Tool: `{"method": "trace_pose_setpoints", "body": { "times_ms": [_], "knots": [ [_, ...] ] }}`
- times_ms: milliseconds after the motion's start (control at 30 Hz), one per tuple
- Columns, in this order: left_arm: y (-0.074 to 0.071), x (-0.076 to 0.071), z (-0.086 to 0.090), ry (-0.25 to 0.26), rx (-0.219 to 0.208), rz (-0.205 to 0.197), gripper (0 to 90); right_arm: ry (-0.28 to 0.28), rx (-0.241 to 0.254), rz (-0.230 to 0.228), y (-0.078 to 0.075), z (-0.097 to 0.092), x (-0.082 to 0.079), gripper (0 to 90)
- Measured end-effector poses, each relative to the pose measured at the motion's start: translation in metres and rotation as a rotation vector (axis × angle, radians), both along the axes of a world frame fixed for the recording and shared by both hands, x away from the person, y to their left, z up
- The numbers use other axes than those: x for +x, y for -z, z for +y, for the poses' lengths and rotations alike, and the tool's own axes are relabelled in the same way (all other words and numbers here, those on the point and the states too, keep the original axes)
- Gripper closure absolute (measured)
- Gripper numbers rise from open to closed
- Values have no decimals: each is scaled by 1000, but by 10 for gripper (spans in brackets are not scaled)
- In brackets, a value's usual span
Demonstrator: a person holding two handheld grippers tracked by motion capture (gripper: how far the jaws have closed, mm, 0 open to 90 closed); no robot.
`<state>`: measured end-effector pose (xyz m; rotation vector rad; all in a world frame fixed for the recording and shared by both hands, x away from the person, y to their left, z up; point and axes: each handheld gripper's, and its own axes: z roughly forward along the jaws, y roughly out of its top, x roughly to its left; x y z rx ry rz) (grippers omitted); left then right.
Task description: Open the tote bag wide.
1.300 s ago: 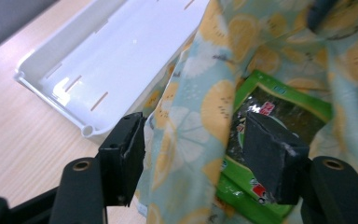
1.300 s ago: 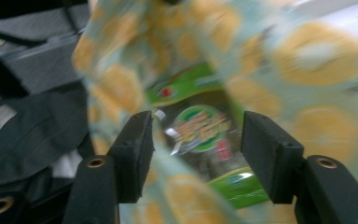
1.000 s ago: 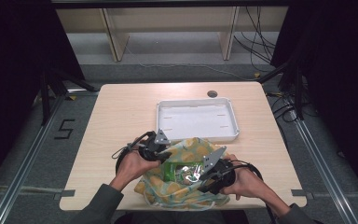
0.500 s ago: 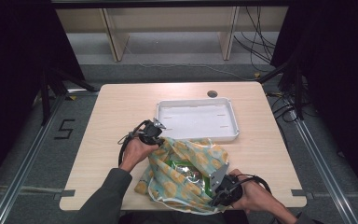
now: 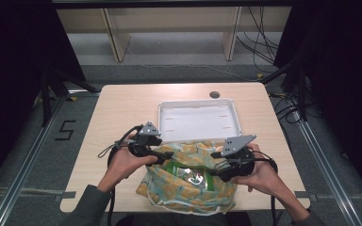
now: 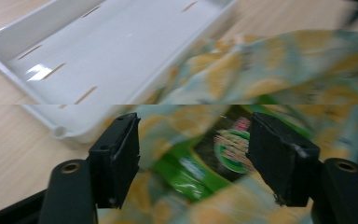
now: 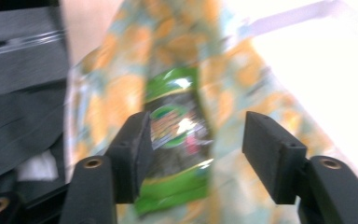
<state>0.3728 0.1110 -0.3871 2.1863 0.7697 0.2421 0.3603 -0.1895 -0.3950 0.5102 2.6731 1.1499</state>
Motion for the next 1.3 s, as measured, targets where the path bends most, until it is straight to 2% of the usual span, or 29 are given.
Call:
{"method": "trace_pose_setpoints", "body": {
  "times_ms": [33,67,100,133,200,233,267,300,333,367,400,433,467,500,533,600,633,667,767,867,900,933,1000,1100,1133,1167,1200,1267,1300],
  "knots": [
    [0,-7,-2,26,-16,22,319,6,5,-21,0,2,6,389],
    [1,-12,-4,72,-24,34,309,21,0,-10,1,3,11,384],
    [3,-17,-6,93,-43,43,289,49,-27,6,7,8,19,355],
    [6,-22,-8,120,-54,61,279,63,-53,44,11,10,22,357],
    [16,-31,-14,168,-56,84,262,61,-71,55,17,14,26,356],
    [22,-33,-17,189,-52,90,228,68,-111,81,27,21,32,354],
    [28,-36,-21,204,-39,95,228,68,-111,81,27,21,32,354],
    [34,-36,-22,243,-22,91,210,69,-128,89,31,23,34,362],
    [40,-37,-24,243,-19,90,199,64,-143,100,34,25,36,384],
    [45,-35,-25,264,5,80,204,60,-153,105,37,27,39,409],
    [52,-36,-27,266,30,93,251,61,-177,109,41,29,44,499],
    [55,-35,-28,288,48,87,251,61,-177,109,41,29,44,499],
    [60,-37,-30,292,57,99,301,59,-186,107,41,29,46,561],
    [64,-38,-31,315,70,91,522,32,-210,89,43,28,52,630],
    [67,-40,-31,333,84,88,522,32,-210,89,43,28,52,676],
    [70,-44,-32,382,124,81,737,59,-222,65,45,25,60,805],
    [71,-47,-32,385,123,88,793,73,-222,61,46,23,64,852],
    [73,-50,-31,404,144,81,841,82,-220,61,46,21,67,883],
    [79,-65,-31,419,191,96,890,151,-209,27,45,12,80,900],
    [86,-78,-29,413,197,108,891,195,-203,9,43,4,88,900],
    [87,-80,-28,417,199,113,891,216,-200,30,43,3,89,900],
    [89,-83,-28,417,198,109,891,241,-192,24,44,0,93,900],
    [90,-86,-27,416,205,107,891,243,-194,16,44,0,94,900],
    [93,-90,-27,397,211,105,878,259,-190,34,43,-3,97,900],
    [93,-88,-27,396,211,101,855,260,-182,15,45,-2,99,900],
    [93,-87,-28,390,204,105,818,259,-173,21,46,-2,100,900],
    [92,-85,-28,386,191,103,788,263,-161,30,46,-1,99,858],
    [89,-84,-29,349,157,102,695,282,-128,55,41,0,93,677],
    [88,-84,-30,329,144,106,667,307,-121,66,39,1,90,638]
  ]
}}
